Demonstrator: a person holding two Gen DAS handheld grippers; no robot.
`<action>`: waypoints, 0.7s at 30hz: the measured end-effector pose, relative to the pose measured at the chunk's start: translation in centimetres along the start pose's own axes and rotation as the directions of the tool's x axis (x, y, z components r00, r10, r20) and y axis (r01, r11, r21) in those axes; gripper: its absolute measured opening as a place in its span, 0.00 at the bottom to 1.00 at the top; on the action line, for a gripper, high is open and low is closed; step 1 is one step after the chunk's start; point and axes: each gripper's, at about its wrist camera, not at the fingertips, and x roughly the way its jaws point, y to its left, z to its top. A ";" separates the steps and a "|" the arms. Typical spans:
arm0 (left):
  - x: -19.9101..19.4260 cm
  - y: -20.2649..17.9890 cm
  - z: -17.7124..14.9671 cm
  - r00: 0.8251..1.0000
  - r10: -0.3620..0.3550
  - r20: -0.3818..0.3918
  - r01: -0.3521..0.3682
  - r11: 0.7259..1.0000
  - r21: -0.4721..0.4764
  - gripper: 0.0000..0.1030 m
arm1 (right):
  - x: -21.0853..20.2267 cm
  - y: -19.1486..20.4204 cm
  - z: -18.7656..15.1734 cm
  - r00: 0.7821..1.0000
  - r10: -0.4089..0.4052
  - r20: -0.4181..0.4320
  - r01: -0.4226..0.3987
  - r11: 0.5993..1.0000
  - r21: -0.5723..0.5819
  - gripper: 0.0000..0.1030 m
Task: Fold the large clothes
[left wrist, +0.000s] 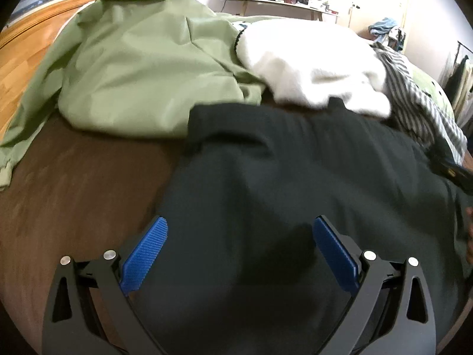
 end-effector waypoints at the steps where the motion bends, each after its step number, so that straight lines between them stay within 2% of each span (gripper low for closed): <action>1: 0.0 0.0 -0.5 1.000 0.000 -0.005 0.000 1.000 0.000 0.94 | 0.6 0.8 0.1 1.000 -0.003 -0.007 0.003 1.000 -0.016 0.94; 7: 1.6 0.6 -4.1 0.999 0.010 -0.038 -0.011 1.000 -0.025 0.95 | 5.0 2.3 0.3 0.995 -0.067 -0.069 0.065 0.997 -0.034 0.94; 13: 1.7 0.6 -4.5 1.000 0.004 -0.028 -0.004 1.000 -0.015 0.95 | 7.1 0.8 1.6 0.991 -0.109 -0.075 0.111 0.994 0.012 0.94; 21: 2.0 0.5 -4.8 1.000 0.006 -0.016 -0.006 1.000 -0.029 0.95 | 8.4 0.0 2.2 0.989 -0.121 -0.086 0.123 0.992 0.024 0.95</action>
